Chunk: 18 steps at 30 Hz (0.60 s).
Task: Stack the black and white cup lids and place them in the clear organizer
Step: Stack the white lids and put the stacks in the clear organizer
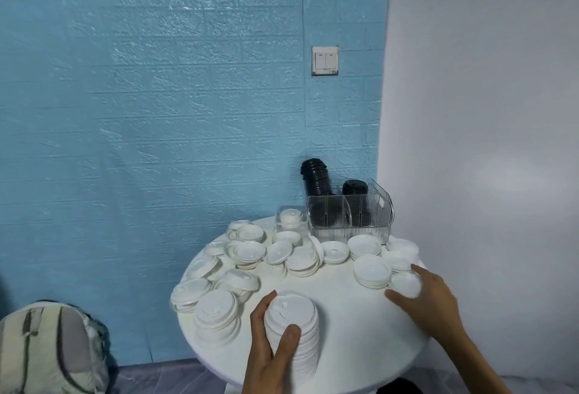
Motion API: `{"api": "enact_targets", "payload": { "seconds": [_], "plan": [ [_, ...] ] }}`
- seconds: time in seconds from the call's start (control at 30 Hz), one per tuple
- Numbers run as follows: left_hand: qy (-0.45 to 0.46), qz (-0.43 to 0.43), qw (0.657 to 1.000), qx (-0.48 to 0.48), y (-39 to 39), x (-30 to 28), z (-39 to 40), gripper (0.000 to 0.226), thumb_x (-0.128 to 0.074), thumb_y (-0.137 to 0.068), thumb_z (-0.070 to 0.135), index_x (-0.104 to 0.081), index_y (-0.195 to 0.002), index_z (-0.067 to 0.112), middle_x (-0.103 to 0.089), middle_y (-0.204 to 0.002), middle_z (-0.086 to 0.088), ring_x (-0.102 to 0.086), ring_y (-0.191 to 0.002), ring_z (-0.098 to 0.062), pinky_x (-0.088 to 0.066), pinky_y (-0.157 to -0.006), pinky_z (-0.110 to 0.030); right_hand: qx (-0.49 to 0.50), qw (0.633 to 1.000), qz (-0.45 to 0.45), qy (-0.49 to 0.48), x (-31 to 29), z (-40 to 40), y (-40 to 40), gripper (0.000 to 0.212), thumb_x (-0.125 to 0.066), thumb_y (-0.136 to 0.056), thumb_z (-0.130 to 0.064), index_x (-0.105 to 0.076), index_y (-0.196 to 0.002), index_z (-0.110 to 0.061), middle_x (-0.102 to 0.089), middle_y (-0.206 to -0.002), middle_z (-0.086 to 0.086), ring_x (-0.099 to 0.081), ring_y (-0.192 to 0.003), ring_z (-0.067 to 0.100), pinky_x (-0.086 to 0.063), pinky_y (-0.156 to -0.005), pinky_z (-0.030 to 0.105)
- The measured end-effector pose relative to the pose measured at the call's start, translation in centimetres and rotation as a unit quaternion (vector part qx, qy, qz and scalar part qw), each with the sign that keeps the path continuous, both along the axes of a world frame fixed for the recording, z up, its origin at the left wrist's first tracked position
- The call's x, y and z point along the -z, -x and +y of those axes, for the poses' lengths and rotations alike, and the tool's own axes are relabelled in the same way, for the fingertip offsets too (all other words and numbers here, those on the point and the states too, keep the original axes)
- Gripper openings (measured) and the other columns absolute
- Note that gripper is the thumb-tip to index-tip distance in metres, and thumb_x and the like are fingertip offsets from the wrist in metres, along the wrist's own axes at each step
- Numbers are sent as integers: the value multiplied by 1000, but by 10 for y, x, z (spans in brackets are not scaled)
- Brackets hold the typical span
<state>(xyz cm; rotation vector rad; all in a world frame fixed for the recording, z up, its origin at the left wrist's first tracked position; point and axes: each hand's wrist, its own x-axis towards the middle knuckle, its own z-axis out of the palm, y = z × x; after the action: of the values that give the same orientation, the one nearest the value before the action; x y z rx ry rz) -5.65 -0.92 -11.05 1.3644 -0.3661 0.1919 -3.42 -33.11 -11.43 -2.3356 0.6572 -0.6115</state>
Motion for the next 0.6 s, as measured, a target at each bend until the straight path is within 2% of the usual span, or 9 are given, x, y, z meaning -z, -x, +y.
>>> {"api": "enact_targets", "payload": {
  "seconds": [0.07, 0.17, 0.3, 0.4, 0.53, 0.6],
  "plan": [
    [-3, 3, 1000, -1, 0, 2, 0, 77, -72, -57, 50, -52, -127, 25, -66, -120, 32, -59, -111, 15, -39, -88, -1, 1, 1000, 19, 11, -3, -2, 2, 93, -83, -63, -65, -53, -141, -25, -61, -136, 6, -56, -127, 29, -42, -104, 41],
    [-8, 3, 1000, -3, -2, 3, 1, 79, -73, -56, 50, -52, -128, 23, -69, -120, 27, -59, -112, 15, -39, -89, -1, -6, 1000, 6, 1, -6, 1, 9, 90, -88, -62, -58, -55, -139, -24, -64, -133, 6, -58, -123, 30, -44, -102, 41],
    [-17, 0, 1000, 0, 0, 1, 1, 79, -71, -58, 52, -50, -129, 25, -62, -119, 41, -55, -113, 19, -37, -90, 1, -19, 998, -52, -37, -15, 18, 27, 83, -93, -60, -49, -61, -133, -26, -66, -133, 1, -59, -124, 27, -46, -103, 41],
    [-15, 0, 1000, 0, 1, 0, 1, 80, -71, -57, 53, -49, -130, 26, -61, -118, 43, -55, -112, 20, -36, -89, 2, -45, 992, -105, -54, -30, 39, 37, 79, -95, -58, -44, -65, -129, -28, -67, -131, -4, -60, -121, 23, -46, -103, 40],
    [-12, 1, 1000, -2, 2, -1, 1, 81, -71, -57, 53, -50, -130, 27, -61, -118, 43, -55, -112, 21, -36, -88, 2, -149, 970, -161, -107, -64, 85, 46, 75, -98, -58, -34, -67, -126, -27, -67, -122, -14, -61, -113, 9, -42, -100, 25],
    [-10, 0, 1000, -3, 4, -1, 1, 79, -71, -57, 54, -50, -129, 29, -61, -120, 42, -55, -112, 21, -36, -88, 2, -230, 950, -167, -130, -78, 113, 45, 76, -98, -54, -40, -69, -123, -28, -69, -120, -18, -63, -113, 4, -45, -102, 23]
  ]
}}
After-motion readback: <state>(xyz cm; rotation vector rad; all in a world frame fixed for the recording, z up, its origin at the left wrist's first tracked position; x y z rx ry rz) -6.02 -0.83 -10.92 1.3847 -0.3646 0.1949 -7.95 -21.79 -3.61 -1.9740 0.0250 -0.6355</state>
